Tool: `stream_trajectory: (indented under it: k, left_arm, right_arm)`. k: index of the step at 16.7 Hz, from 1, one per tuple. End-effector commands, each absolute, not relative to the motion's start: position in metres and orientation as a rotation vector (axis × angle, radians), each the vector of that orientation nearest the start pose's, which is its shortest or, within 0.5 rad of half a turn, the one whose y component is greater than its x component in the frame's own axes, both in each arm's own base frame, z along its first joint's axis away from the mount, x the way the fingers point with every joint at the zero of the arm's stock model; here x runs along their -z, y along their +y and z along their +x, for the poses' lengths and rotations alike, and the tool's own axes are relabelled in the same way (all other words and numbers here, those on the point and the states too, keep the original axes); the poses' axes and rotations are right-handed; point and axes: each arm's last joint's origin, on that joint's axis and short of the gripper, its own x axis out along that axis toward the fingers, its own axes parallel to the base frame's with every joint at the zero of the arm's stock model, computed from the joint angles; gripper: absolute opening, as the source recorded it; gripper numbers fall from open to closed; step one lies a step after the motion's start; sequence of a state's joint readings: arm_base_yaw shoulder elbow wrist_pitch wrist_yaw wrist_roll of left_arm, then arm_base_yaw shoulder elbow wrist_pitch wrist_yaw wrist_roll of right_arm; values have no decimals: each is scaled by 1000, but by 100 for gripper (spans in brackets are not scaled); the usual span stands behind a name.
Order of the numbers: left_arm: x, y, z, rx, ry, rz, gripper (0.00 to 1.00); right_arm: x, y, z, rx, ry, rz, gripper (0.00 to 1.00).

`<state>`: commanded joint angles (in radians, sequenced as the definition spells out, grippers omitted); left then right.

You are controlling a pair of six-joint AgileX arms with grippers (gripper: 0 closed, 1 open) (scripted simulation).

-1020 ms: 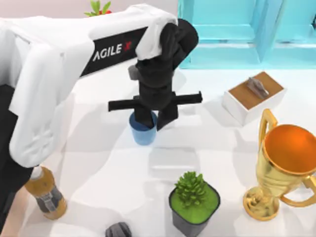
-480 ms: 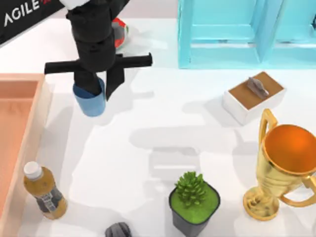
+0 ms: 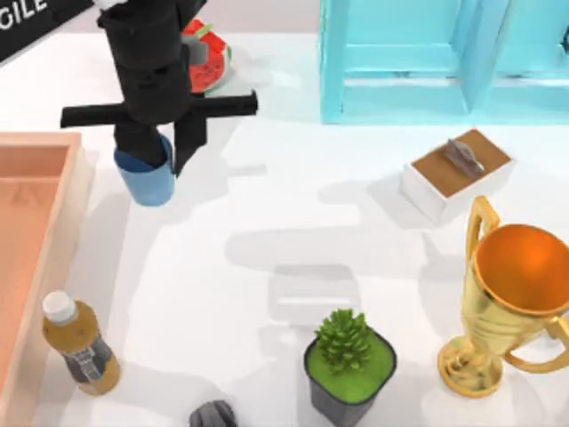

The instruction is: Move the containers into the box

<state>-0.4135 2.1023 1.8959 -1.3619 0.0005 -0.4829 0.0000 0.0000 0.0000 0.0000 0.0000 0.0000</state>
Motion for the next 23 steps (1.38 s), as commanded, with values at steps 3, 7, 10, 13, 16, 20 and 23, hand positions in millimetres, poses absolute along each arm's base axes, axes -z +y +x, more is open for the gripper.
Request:
stream_trajectory:
  k: [3,7,10,13,16,20,23]
  left_arm:
    - [-244,-130,380,-53,1565,-51,0]
    - [-252,-88,378,-41,1567,-34,0]
    - [-258,-59,373,-32,1566,-24,0]
    - [-263,-31,366,-25,1565,-14,0]
    - [-267,-6,357,-19,1569,-6,0]
    - [-273,34,340,-3,1569,14,0]
    - [-277,56,325,4,1572,24,0]
  right_arm:
    - [-160,-1,106,0,0,0,100]
    - [-160,-1,106,0,0,0,100]
    - [-160,-1,106,0,0,0,100]
    - [-160,-1,106,0,0,0,100]
    - [-160,-1,106,0,0,0,100]
    - [-160,-1,106,0,0,0,100]
    - [-160,-1,106,0,0,0,100]
